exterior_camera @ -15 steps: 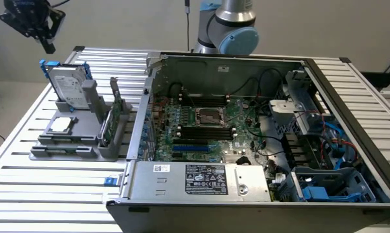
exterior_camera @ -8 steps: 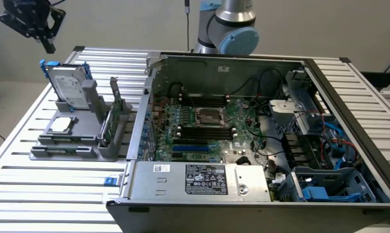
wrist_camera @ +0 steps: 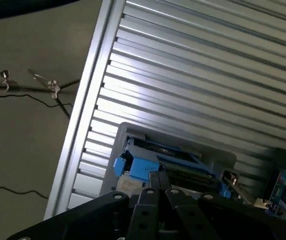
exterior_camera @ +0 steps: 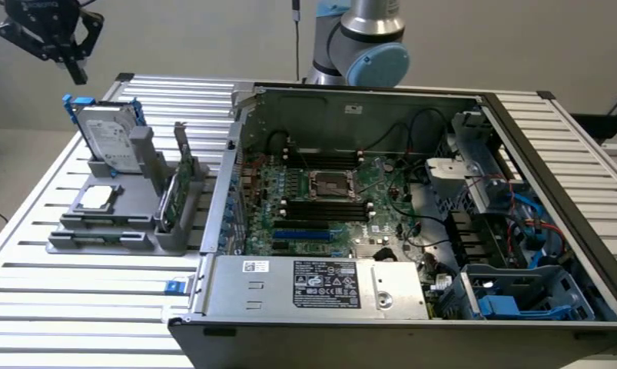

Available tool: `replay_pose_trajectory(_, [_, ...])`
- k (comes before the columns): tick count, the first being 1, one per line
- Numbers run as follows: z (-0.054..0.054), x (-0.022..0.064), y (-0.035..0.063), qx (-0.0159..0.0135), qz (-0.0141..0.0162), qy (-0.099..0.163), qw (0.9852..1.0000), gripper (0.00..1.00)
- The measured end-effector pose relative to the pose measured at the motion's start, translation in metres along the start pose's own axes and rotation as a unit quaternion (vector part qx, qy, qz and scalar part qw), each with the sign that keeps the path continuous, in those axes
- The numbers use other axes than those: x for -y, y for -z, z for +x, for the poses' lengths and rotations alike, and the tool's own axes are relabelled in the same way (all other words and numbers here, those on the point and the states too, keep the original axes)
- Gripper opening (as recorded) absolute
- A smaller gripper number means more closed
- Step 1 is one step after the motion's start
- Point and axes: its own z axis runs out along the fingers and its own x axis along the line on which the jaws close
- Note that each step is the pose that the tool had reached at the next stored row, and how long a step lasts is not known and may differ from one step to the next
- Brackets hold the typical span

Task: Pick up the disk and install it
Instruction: 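Pick up the disk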

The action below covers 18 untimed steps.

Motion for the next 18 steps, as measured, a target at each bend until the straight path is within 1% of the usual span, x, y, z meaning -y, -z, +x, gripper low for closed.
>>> replay_pose_trajectory(4, [0.0000, 0.0000, -0.0001, -0.0005, -0.0011, 0.032, 0.9995, 0.11])
replay_pose_trajectory(7, [0.0000, 0.0000, -0.0001, -0.0013, -0.0020, 0.054, 0.9985, 0.11])
replay_pose_trajectory(9, [0.0000, 0.0000, -0.0001, -0.0018, -0.0026, 0.069, 0.9976, 0.11])
replay_pose_trajectory(12, [0.0000, 0.0000, -0.0001, -0.0028, -0.0035, 0.093, 0.9957, 0.11])
replay_pose_trajectory(14, [0.0000, 0.0000, -0.0001, -0.0034, -0.0041, 0.108, 0.9942, 0.11])
replay_pose_trajectory(18, [0.0000, 0.0000, -0.0001, -0.0044, -0.0051, 0.139, 0.9903, 0.11])
